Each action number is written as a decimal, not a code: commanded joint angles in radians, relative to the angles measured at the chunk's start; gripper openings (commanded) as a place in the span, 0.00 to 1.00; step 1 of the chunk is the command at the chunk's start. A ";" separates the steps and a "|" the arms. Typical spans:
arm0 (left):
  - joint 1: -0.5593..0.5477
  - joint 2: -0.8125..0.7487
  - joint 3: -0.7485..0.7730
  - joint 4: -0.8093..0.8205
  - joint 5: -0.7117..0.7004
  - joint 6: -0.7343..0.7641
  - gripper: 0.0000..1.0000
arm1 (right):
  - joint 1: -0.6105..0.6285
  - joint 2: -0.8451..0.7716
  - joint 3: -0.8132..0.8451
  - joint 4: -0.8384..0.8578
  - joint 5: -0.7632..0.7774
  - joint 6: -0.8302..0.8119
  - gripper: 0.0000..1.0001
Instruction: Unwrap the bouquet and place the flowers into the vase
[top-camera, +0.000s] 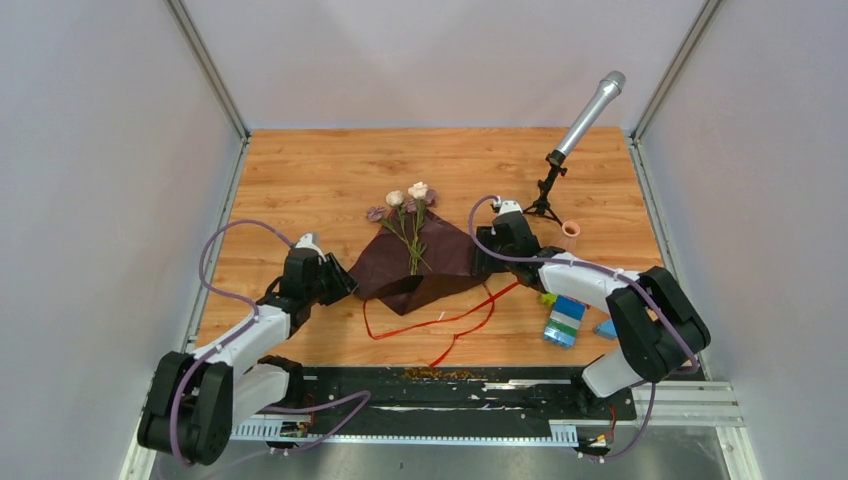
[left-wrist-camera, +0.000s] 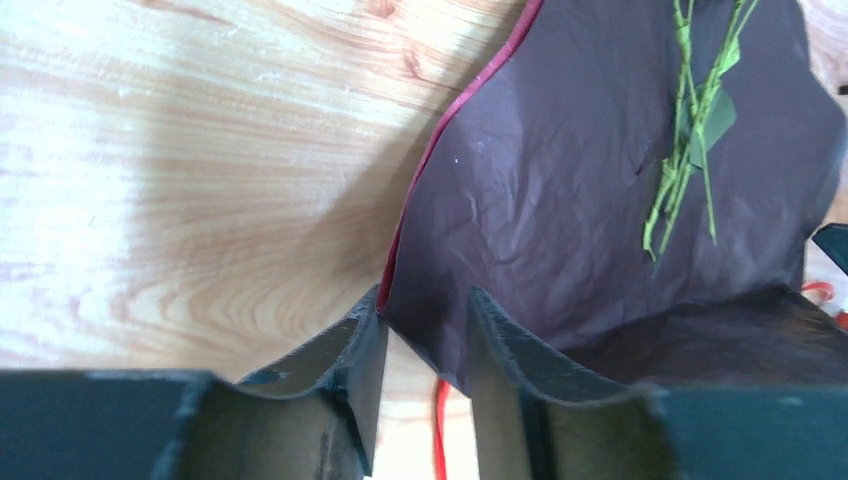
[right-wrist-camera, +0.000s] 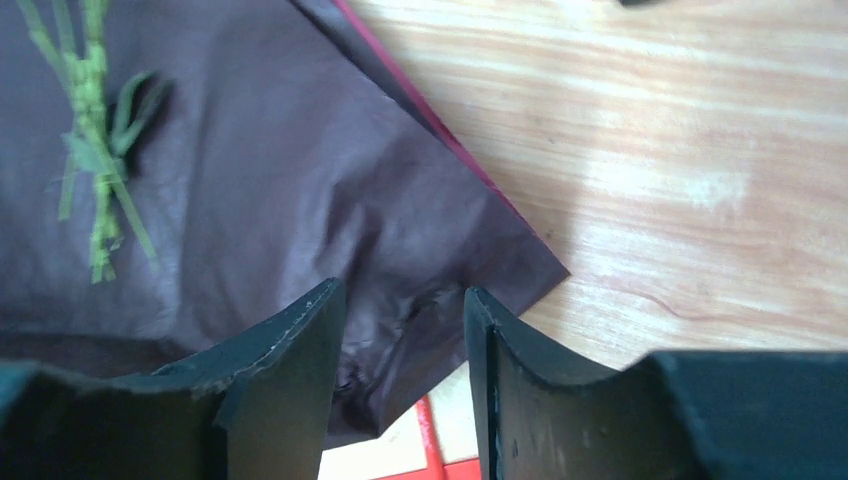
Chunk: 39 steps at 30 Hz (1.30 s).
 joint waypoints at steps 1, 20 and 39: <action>0.005 -0.127 0.057 -0.157 0.007 0.050 0.51 | -0.001 -0.078 0.099 -0.060 -0.154 -0.090 0.50; -0.051 -0.215 0.173 -0.190 0.127 0.048 0.68 | 0.113 0.043 0.225 -0.099 -0.505 -0.085 0.36; -0.374 -0.005 0.062 0.133 0.190 -0.047 0.63 | 0.218 -0.086 -0.042 -0.098 -0.460 -0.016 0.33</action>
